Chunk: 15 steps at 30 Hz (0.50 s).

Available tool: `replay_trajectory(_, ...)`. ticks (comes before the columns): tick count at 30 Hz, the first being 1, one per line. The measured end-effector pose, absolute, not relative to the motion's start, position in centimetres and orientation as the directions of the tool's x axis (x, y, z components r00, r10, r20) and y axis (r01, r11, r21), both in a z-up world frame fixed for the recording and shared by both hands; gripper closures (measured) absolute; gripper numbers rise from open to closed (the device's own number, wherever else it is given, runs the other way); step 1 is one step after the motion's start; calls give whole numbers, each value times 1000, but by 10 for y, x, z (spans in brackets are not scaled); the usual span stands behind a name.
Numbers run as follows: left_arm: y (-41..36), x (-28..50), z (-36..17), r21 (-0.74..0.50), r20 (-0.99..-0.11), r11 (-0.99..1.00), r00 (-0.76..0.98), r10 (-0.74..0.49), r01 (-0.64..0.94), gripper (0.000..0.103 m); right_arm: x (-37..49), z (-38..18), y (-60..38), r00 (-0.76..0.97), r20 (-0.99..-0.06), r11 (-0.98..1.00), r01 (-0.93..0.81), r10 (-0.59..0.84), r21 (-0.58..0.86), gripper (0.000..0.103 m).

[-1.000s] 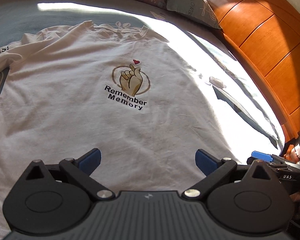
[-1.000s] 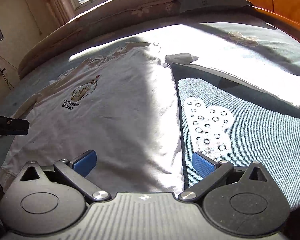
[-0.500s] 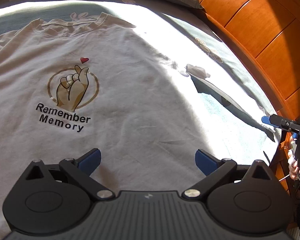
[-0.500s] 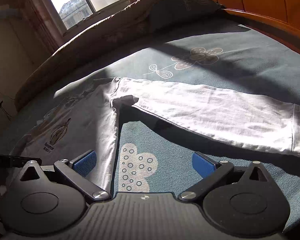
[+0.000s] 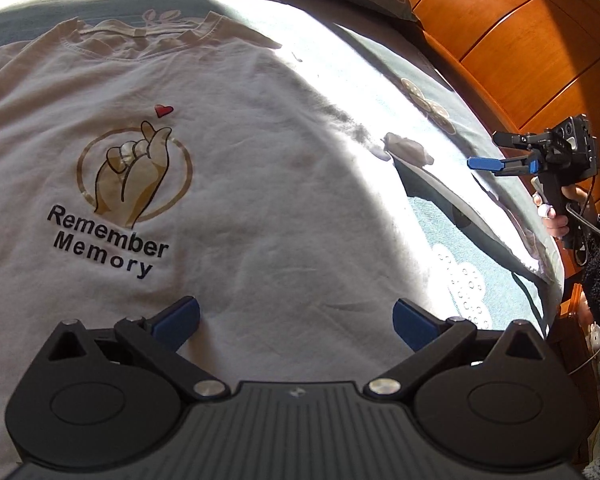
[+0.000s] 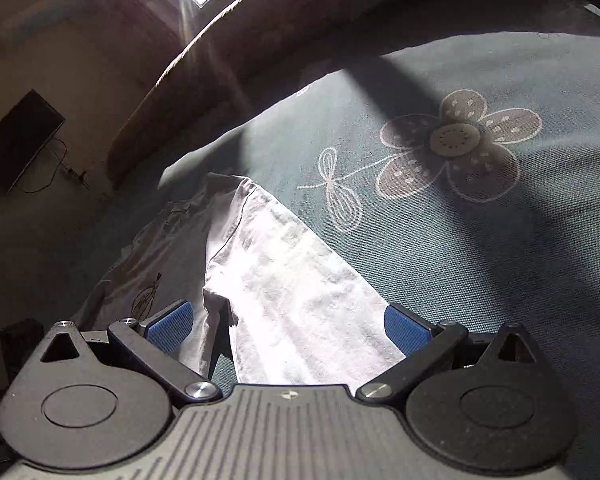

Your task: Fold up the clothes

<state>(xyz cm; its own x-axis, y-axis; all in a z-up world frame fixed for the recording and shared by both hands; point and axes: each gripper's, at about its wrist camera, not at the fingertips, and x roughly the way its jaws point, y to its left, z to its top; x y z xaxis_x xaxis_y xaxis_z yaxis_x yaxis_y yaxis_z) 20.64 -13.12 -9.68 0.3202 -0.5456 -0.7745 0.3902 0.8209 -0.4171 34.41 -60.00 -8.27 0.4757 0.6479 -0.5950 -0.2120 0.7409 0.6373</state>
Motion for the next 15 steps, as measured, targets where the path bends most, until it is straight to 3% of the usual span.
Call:
replay_trajectory(3,-131,209,-98,-428,-767,817,322,-554,386,1,365,-106,-614,406,-579,684,-183,707,707,0)
replay_trajectory(6,-131,211,-99,-436,-757,813,330,-563,387,1,380,-118,-628,368,-498,590,-201,785,782,0)
replay_trajectory(15,-130,212,-100,-446,-746,803,331,-578,396,1,372,-114,-630,241,-529,577,-230,814,783,0)
